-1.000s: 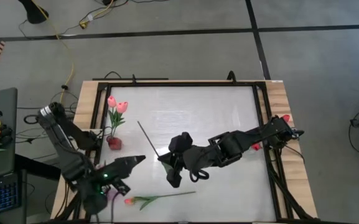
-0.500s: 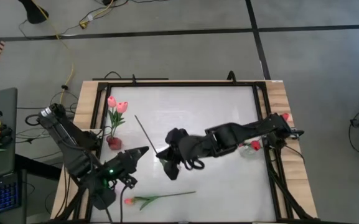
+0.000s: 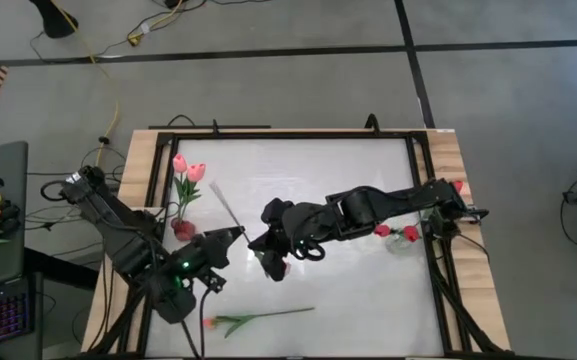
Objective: Sort flowers into vase by color
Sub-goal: Put the right light pink flower into the purple flower vase
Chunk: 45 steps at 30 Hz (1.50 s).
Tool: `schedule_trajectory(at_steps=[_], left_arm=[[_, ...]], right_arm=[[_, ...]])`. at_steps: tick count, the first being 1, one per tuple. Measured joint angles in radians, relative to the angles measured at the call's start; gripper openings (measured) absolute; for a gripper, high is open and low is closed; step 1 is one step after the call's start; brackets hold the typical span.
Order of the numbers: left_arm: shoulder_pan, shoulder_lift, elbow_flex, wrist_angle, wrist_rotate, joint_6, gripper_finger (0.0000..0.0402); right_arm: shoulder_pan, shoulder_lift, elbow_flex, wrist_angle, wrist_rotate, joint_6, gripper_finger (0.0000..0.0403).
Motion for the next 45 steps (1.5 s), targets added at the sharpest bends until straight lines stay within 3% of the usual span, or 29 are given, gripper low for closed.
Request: schedule_trajectory(at_steps=[18, 45], left_arm=[[0.014, 0.0, 0.0, -0.001, 0.063, 0.028, 0.0068], [0.041, 0.0, 0.0, 0.048, 0.113, 0.177, 0.0067]], right_arm=[[-0.055, -0.003, 0.0, -0.037, -0.004, -0.028, 0.0021], [-0.046, -0.001, 0.0, -0.048, -0.136, -0.016, 0.0021]])
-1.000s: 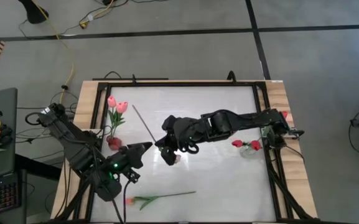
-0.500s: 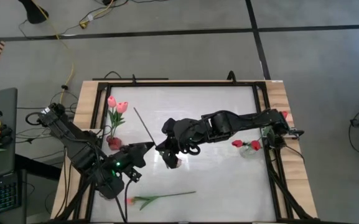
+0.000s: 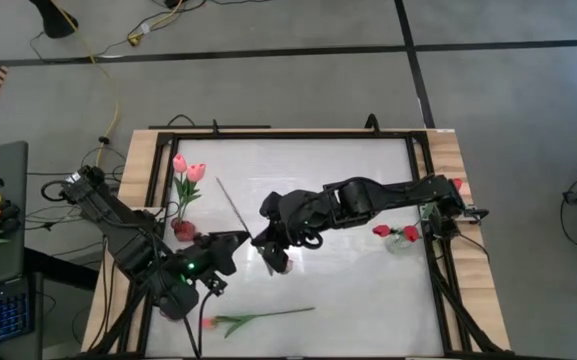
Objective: Sort flowers into vase by color
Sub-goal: Put the right light pink flower into the purple flower vase
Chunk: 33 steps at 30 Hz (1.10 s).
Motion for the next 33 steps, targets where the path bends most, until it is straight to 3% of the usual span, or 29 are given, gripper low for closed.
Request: schedule_trajectory(at_steps=[5, 18, 23, 26, 33], left_arm=[[-0.001, 0.0, 0.0, 0.068, 0.021, 0.073, 0.0067], [0.031, 0.0, 0.0, 0.061, 0.032, 0.057, 0.0067], [0.031, 0.0, 0.0, 0.061, 0.029, 0.051, 0.0041], [0.031, 0.0, 0.0, 0.062, 0.02, 0.043, 0.0009], [0.031, 0.0, 0.0, 0.061, 0.023, 0.025, 0.0001]], right_arm=[[-0.01, 0.0, 0.0, -0.003, -0.031, 0.005, 0.0021], [-0.005, 0.0, 0.0, -0.001, -0.047, -0.009, 0.0021], [-0.007, 0.0, 0.0, -0.002, -0.047, -0.02, 0.0024], [-0.007, 0.0, 0.0, -0.001, -0.046, -0.036, 0.0036], [-0.006, 0.0, 0.0, 0.034, -0.027, -0.096, 0.0087]])
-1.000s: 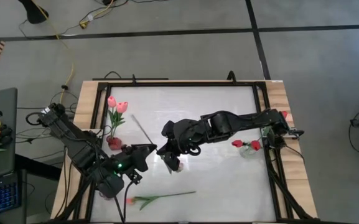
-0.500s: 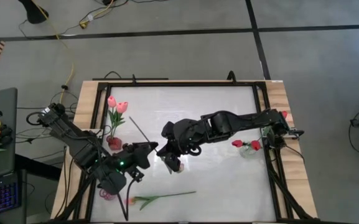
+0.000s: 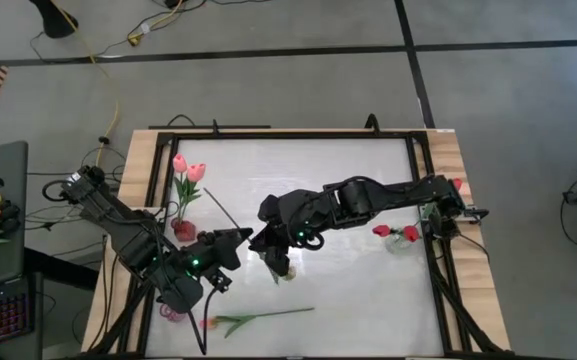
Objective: Sort flowers into vase by color
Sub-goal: Put the right light pink flower into the purple flower vase
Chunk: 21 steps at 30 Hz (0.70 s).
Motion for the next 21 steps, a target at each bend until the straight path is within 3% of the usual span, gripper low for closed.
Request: schedule_trajectory(at_steps=[9, 13, 18, 21], left_arm=[[0.0, 0.0, 0.0, -0.027, 0.008, -0.084, 0.0], [-0.007, -0.004, 0.0, -0.065, 0.067, -0.218, 0.0], [-0.039, -0.046, 0.0, -0.13, 0.089, -0.38, 0.0], [-0.068, -0.099, -0.001, -0.14, 0.091, -0.467, 0.0]], right_arm=[[0.0, -0.006, 0.0, -0.023, -0.093, -0.02, 0.0219], [0.004, -0.031, 0.0, -0.091, 0.016, -0.021, 0.0246], [0.025, -0.056, 0.0, -0.116, 0.159, -0.05, 0.0249], [0.039, -0.066, 0.0, -0.119, 0.194, -0.067, 0.0249]])
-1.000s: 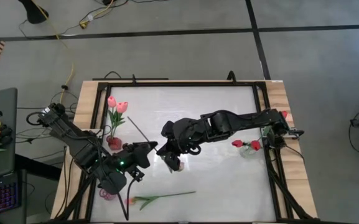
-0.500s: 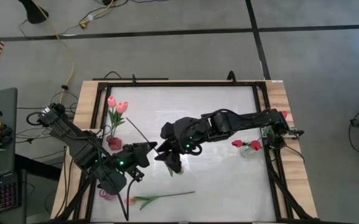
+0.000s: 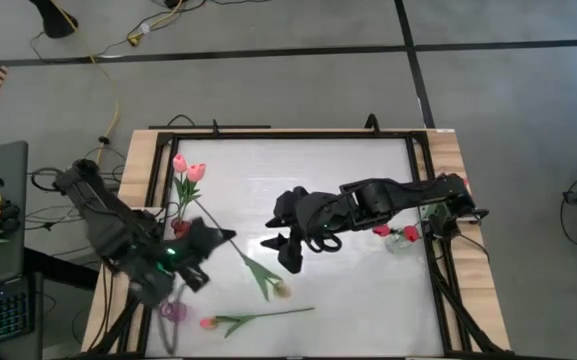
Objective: Sort flowers into vase by color
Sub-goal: Put the right light pink flower into the purple flower vase
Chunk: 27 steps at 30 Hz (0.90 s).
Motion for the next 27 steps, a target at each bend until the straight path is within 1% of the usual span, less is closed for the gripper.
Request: schedule_trajectory(at_steps=[6, 9, 11, 12, 16, 17, 19, 22, 24, 27], left_arm=[[-0.059, -0.149, 0.0, 0.04, 0.022, -0.145, 0.0], [-0.076, -0.223, 0.0, 0.098, 0.08, -0.224, 0.0], [-0.084, -0.279, 0.0, 0.157, 0.15, -0.293, 0.0], [-0.086, -0.308, 0.0, 0.189, 0.203, -0.335, 0.0], [-0.088, -0.427, 0.0, 0.285, 0.458, -0.559, 0.0], [-0.088, -0.455, -0.003, 0.308, 0.504, -0.603, 0.0], [-0.088, -0.501, -0.023, 0.358, 0.55, -0.678, 0.0], [-0.09, -0.58, -0.108, 0.481, 0.627, -0.748, 0.0], [-0.095, -0.635, -0.199, 0.587, 0.69, -0.784, 0.0], [-0.096, -0.702, -0.355, 0.778, 0.749, -0.83, 0.0]], right_arm=[[0.008, -0.004, 0.0, -0.004, 0.045, -0.013, 0.0248], [0.005, -0.002, 0.0, -0.003, 0.046, -0.013, 0.0248], [0.007, -0.002, 0.0, -0.003, 0.046, -0.01, 0.0248], [0.008, -0.002, 0.0, -0.004, 0.046, -0.008, 0.0248], [0.015, -0.002, 0.0, -0.004, 0.046, -0.005, 0.0248], [0.017, -0.002, 0.0, -0.004, 0.046, -0.005, 0.0248], [0.024, -0.001, 0.0, -0.005, 0.046, -0.005, 0.0248], [0.039, -0.001, 0.0, -0.006, 0.046, -0.005, 0.0248], [0.052, -0.001, 0.0, -0.006, 0.057, -0.005, 0.0248], [0.076, -0.001, 0.0, -0.006, 0.101, -0.001, 0.0248]])
